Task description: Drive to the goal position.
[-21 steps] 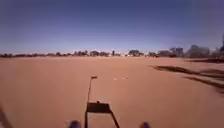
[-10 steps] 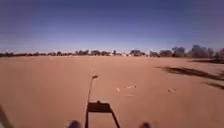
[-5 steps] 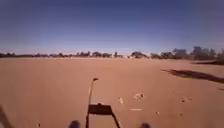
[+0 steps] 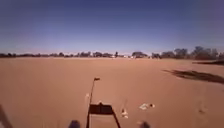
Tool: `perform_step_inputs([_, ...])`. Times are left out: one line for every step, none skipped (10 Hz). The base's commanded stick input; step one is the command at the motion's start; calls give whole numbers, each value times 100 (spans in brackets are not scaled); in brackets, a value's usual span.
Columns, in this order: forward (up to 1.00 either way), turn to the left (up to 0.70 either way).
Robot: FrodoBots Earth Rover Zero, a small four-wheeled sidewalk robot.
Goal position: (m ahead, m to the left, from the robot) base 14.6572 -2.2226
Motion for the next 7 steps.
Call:
perform_step_inputs([70,0])
perform_step_inputs([70,0])
perform_step_inputs([70,0])
perform_step_inputs([70,0])
perform_step_inputs([70,0])
perform_step_inputs([70,0])
perform_step_inputs([70,0])
